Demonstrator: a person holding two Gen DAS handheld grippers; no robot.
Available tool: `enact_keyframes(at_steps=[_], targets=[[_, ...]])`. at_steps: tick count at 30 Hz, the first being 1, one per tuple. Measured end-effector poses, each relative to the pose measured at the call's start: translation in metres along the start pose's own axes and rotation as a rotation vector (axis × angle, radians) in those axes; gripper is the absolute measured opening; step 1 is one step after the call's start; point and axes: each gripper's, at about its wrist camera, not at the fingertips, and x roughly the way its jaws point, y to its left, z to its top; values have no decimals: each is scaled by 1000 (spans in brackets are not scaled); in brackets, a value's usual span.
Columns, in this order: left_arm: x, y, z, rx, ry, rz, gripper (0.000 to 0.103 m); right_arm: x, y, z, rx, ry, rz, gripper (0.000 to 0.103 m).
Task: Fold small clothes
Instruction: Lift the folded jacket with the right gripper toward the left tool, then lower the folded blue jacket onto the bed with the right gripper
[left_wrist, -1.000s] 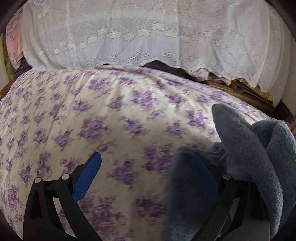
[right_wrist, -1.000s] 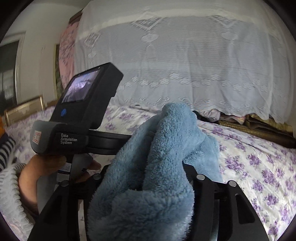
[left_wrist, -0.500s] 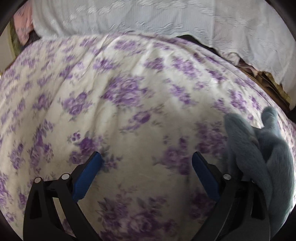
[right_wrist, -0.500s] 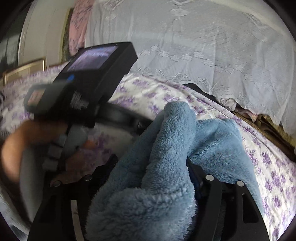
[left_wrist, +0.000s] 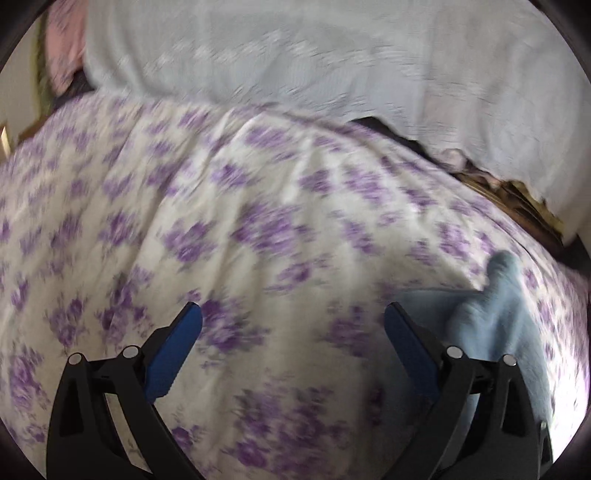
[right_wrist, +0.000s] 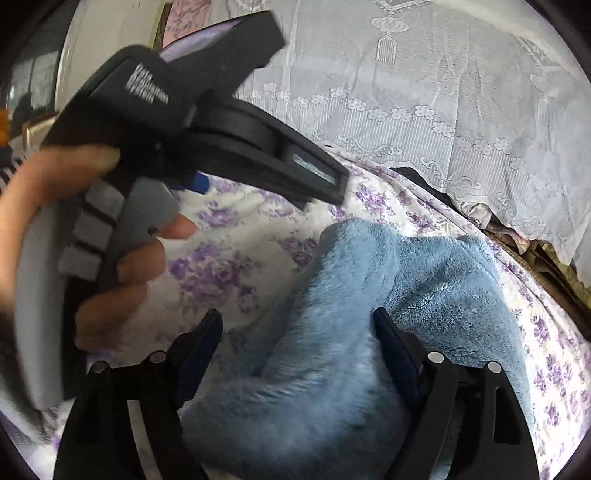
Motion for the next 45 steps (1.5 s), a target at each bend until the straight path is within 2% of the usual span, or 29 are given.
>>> enact_keyframes(at_steps=[3,5,8,10,14,17,19,21,23,25,29,33,37,40,42,45], targets=[[-5,-30,-8,136,-25,33,98,-14,2,-2,-30,-16,4,83],[7,-38,-15,182,5,73,99,-27,5,-8,-65,-30,7,83],[30,-29,-21,151,92,83,99,-55,1,-15,-79,-91,-7,82],[34,-18,-19,100,120,65,98,-77,-14,-17,-16,-147,-21,82],[15,-13,-12,77,54,73,98,-91,-59,-17,130,-202,-106,78],[-4,-20,-10,89,-2,48,98,-80,-84,-24,229,-147,-122,74],[-12,-29,-11,123,-28,19,98,-70,-85,-32,254,-109,-109,72],[-11,-45,-15,187,-25,42,98,-56,-76,-42,233,-54,-91,72],[5,-58,-26,260,11,108,98,-48,-60,-52,176,-41,-119,74],[28,-59,-35,275,69,138,99,-39,-49,-59,129,-23,-133,74],[47,-31,-35,142,158,43,99,-34,-50,-62,148,0,-121,75],[44,-39,-38,178,127,91,99,-35,-56,-64,167,-7,-105,75],[22,-43,-28,189,68,126,99,-56,-62,-60,206,-41,-80,74],[-7,-46,-21,188,11,75,99,-75,-71,-55,247,-83,-77,74],[-16,-53,-21,202,1,41,99,-87,-71,-54,247,-101,-76,74],[-21,-66,-36,254,11,39,99,-90,-62,-57,194,-83,-60,74]])
